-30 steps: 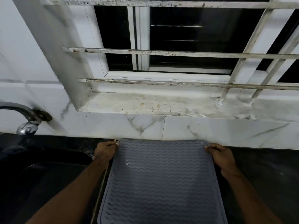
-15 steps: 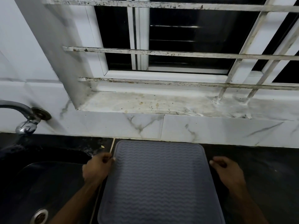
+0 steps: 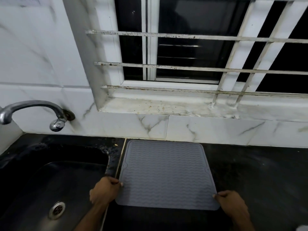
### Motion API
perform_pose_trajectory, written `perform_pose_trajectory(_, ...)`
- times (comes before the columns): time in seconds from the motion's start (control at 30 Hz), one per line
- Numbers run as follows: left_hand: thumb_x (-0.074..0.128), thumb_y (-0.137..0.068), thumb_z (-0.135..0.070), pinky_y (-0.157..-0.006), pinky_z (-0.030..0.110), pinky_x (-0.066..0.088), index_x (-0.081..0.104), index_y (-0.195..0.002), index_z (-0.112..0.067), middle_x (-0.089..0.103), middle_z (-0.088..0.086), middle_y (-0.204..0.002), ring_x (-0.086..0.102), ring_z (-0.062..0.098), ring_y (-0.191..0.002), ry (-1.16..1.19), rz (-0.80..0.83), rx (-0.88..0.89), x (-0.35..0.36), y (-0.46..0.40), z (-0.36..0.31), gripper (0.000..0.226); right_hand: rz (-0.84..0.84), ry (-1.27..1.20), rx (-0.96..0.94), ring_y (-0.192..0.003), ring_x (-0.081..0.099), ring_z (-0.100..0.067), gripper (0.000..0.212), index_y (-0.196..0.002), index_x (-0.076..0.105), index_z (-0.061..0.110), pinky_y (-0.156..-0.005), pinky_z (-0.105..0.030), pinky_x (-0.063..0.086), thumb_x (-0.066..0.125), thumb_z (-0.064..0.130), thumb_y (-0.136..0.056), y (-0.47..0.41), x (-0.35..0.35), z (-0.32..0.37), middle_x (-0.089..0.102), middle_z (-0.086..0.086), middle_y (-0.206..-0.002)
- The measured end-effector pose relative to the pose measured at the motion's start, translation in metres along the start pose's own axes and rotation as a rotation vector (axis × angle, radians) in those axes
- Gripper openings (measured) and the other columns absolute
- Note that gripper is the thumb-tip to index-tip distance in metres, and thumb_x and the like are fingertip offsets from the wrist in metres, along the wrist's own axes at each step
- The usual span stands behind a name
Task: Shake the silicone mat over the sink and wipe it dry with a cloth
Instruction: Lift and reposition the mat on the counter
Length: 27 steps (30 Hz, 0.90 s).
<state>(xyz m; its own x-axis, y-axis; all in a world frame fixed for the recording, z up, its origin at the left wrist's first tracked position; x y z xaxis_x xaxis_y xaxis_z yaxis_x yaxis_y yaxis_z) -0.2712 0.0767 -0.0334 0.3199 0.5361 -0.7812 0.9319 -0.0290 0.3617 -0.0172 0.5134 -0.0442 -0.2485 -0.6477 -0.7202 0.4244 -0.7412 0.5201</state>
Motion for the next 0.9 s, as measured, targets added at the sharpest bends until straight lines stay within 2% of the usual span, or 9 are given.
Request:
perform_pose_trajectory(0.07, 0.074, -0.077, -0.047, -0.096, 0.034, 0.049, 0.074, -0.093, -0.041, 0.071, -0.005, -0.115, 0.065, 0.023, -0.11, 0.056, 0.012, -0.016, 0.002, 0.002, 0.002, 0.017, 0.001, -0.048, -0.018, -0.084, 0.07, -0.026, 0.014, -0.074, 0.073, 0.023, -0.08, -0.035, 0.058, 0.079, 0.031, -0.084, 0.0, 0.004, 0.002, 0.074, -0.003, -0.085)
perform_pose_trajectory(0.17, 0.071, -0.078, -0.041, -0.094, 0.034, 0.05, 0.065, -0.086, -0.043, 0.069, -0.005, -0.116, 0.065, 0.022, -0.109, 0.056, 0.0, -0.008, 0.004, 0.002, 0.002, 0.01, -0.025, -0.1, -0.006, -0.067, 0.072, -0.025, 0.011, -0.078, 0.072, 0.017, -0.07, -0.042, 0.063, 0.077, 0.025, -0.085, 0.005, 0.005, 0.006, 0.072, -0.004, -0.076)
perform_pose_trajectory(0.33, 0.072, -0.077, -0.028, -0.085, 0.031, 0.051, 0.059, -0.096, -0.036, 0.069, -0.006, -0.1, 0.066, 0.023, -0.103, 0.068, -0.021, 0.112, 0.011, 0.005, -0.007, 0.024, -0.089, -0.384, 0.015, -0.074, 0.071, -0.028, 0.01, -0.095, 0.072, 0.006, -0.064, -0.039, 0.061, 0.075, 0.009, -0.087, 0.006, -0.002, -0.007, 0.072, -0.013, -0.084)
perform_pose_trajectory(0.43, 0.074, -0.074, -0.023, -0.082, 0.031, 0.053, 0.06, -0.085, -0.039, 0.067, -0.012, -0.086, 0.069, 0.02, -0.096, 0.19, -0.05, 0.096, 0.001, 0.002, -0.003, 0.023, -0.124, -0.519, 0.007, -0.077, 0.069, -0.029, 0.015, -0.097, 0.072, 0.004, -0.061, -0.035, 0.057, 0.079, 0.009, -0.084, 0.01, -0.008, -0.011, 0.071, -0.015, -0.086)
perform_pose_trajectory(0.5, 0.076, -0.074, -0.024, -0.084, 0.031, 0.054, 0.062, -0.08, -0.039, 0.072, -0.009, -0.09, 0.069, 0.02, -0.097, 0.179, -0.047, 0.097, -0.001, 0.0, 0.001, 0.021, -0.136, -0.509, 0.002, -0.075, 0.07, -0.031, 0.016, -0.098, 0.072, 0.005, -0.067, -0.041, 0.06, 0.079, 0.01, -0.085, 0.011, -0.005, -0.013, 0.072, -0.015, -0.085)
perform_pose_trajectory(0.63, 0.069, -0.081, -0.035, -0.09, 0.031, 0.051, 0.063, -0.091, -0.041, 0.069, -0.006, -0.11, 0.066, 0.02, -0.106, -0.016, -0.031, 0.131, 0.006, 0.007, 0.003, 0.014, -0.176, -0.054, -0.051, -0.092, 0.068, -0.03, 0.009, -0.097, 0.071, 0.02, -0.088, -0.04, 0.056, 0.072, 0.025, -0.089, 0.018, -0.003, -0.009, 0.072, -0.009, -0.101)
perform_pose_trajectory(0.7, 0.061, -0.085, -0.041, -0.093, 0.034, 0.043, 0.063, -0.101, -0.043, 0.062, -0.008, -0.116, 0.062, 0.017, -0.108, -0.206, -0.107, 0.186, 0.003, 0.013, -0.005, 0.016, -0.213, 0.192, -0.2, -0.101, 0.063, -0.026, 0.013, -0.105, 0.069, 0.022, -0.091, -0.037, 0.053, 0.062, 0.024, -0.094, 0.026, -0.001, 0.01, 0.066, -0.006, -0.111)
perform_pose_trajectory(0.8, 0.054, -0.088, -0.038, -0.09, 0.036, 0.033, 0.063, -0.115, -0.042, 0.056, -0.01, -0.12, 0.055, 0.014, -0.113, -0.424, -0.21, 0.343, 0.005, 0.024, -0.024, 0.028, -0.307, 0.335, -0.46, -0.114, 0.054, -0.021, 0.026, -0.119, 0.066, 0.028, -0.096, -0.032, 0.047, 0.054, 0.024, -0.096, 0.05, 0.016, 0.044, 0.057, 0.0, -0.125)
perform_pose_trajectory(0.9, 0.05, -0.093, -0.033, -0.092, 0.035, 0.032, 0.064, -0.113, -0.038, 0.059, -0.014, -0.121, 0.055, 0.01, -0.114, -0.458, -0.145, 0.445, 0.022, 0.034, -0.033, 0.025, -0.222, 0.407, -0.569, -0.12, 0.05, -0.019, 0.027, -0.121, 0.063, 0.027, -0.101, -0.028, 0.042, 0.049, 0.028, -0.098, 0.061, 0.043, 0.062, 0.055, 0.002, -0.129)
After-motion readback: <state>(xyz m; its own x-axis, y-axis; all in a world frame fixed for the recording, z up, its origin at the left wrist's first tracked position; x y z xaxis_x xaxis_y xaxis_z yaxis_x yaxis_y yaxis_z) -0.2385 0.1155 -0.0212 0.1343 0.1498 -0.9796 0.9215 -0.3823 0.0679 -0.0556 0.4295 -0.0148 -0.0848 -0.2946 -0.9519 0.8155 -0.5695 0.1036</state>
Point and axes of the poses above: each hand's wrist, its own y-axis away from the middle knuckle, its own x-axis out of the palm, z = x × y, the point moved 8 cm from there along -y, towards the middle knuckle
